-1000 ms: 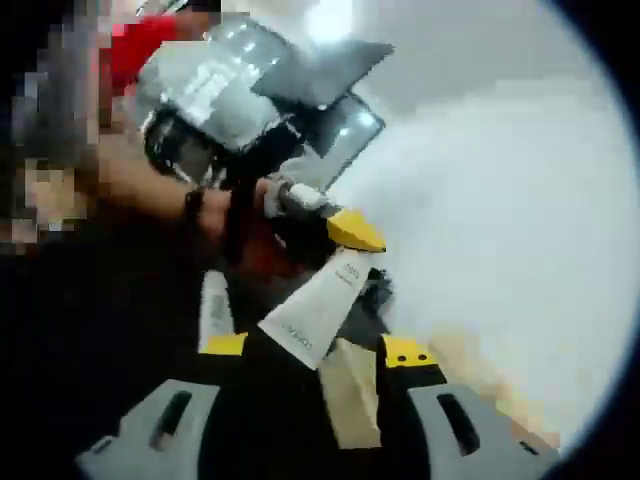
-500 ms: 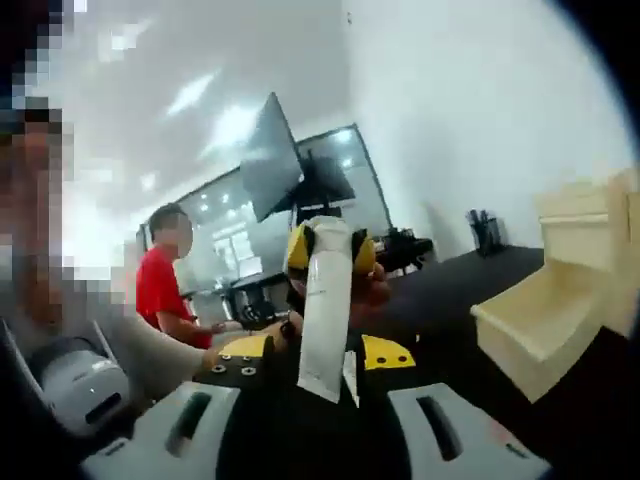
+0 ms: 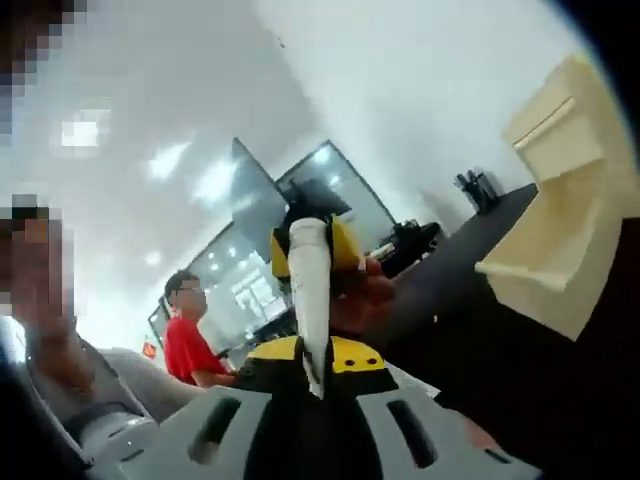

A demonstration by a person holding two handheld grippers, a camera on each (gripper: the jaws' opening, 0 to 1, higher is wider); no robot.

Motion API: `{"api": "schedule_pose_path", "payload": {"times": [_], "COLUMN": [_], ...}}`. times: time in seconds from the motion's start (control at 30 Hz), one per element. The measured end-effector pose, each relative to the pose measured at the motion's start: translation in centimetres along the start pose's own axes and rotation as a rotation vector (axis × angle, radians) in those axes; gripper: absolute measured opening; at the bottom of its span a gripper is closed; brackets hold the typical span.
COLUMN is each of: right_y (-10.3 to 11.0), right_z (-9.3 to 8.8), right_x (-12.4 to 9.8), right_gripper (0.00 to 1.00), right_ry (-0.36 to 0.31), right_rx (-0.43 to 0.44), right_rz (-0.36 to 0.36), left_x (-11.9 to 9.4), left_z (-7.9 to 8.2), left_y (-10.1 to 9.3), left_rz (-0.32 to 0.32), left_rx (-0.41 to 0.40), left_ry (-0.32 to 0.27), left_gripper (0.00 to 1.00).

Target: Open the drawer, pick up the cosmetic bottles from the table one by one, place them into the drawer, release the gripper, close the drawer, and move the gripper away

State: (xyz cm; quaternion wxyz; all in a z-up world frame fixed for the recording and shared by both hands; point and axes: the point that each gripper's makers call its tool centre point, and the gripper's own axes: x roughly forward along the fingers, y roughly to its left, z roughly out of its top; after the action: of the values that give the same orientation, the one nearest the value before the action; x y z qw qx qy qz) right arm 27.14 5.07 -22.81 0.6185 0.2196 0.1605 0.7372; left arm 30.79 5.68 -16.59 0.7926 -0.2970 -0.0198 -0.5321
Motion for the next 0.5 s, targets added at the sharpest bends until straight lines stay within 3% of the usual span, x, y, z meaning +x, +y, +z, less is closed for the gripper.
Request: {"api": "schedule_pose_path", "payload": {"times": [0.07,0.17,0.4,0.5], "right_y": [-0.9,-1.7,-4.2,-4.4], "right_z": [0.6,0.7,2.8,4.5], "right_x": [-0.3,-0.3,-1.3,-2.1], "right_gripper": [0.04,0.04,0.04,0.04], "right_ry": [0.007,-0.010,-0.067,-0.089], "right_rx": [-0.020,-0.029,-0.182,-0.305], "right_rz": [-0.034,-0.104,-0.326,-0.426], "left_x": [-0.1,0.0,-0.9,-1.0], "left_z": [0.0,0.2,1.8,2.9], "left_y": [1.1,1.6,4.7,5.4], "left_rz": [0.064,0.086,0.354,0.482], "left_rx": [0.032,0.016,-0.009,0.114], "left_ry": [0.002,-0.007,-0.057,-0.068], "left_gripper": [0.20,0.28,0.48,0.55]}}
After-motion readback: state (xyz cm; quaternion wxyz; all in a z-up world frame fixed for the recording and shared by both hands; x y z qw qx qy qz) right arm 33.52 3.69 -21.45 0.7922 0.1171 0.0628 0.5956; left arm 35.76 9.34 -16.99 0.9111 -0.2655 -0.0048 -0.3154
